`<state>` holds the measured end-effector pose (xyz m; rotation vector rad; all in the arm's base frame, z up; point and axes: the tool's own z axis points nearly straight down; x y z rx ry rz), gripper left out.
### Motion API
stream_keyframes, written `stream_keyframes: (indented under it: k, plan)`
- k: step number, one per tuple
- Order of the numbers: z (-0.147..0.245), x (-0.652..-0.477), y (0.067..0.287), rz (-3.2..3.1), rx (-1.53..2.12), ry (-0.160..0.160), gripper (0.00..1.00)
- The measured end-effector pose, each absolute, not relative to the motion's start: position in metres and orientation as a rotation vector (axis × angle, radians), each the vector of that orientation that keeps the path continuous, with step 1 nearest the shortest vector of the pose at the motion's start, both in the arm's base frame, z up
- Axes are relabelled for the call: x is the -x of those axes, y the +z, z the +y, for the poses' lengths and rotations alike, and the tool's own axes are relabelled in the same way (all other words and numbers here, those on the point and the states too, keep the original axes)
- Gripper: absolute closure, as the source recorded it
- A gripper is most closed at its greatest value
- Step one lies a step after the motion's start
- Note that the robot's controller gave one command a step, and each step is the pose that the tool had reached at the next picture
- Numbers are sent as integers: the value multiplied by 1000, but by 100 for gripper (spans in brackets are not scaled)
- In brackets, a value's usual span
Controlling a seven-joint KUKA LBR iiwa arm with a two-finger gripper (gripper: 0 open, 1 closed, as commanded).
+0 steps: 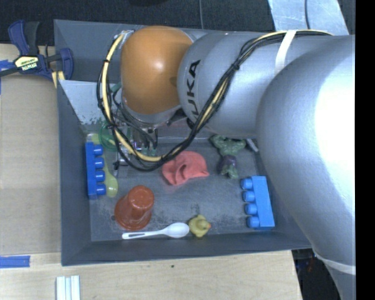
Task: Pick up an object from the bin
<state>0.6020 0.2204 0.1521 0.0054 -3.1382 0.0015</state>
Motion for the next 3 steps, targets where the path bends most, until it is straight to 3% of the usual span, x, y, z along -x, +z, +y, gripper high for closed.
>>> stream_keyframes:
  k: [1, 2, 3]
  plan:
    - [219, -603, 157, -3144, -1, -1, 0]
    - [231, -589, 124, -3125, -389, -1, 0]
    - [222, -585, 104, -3101, -512, -2, 0]
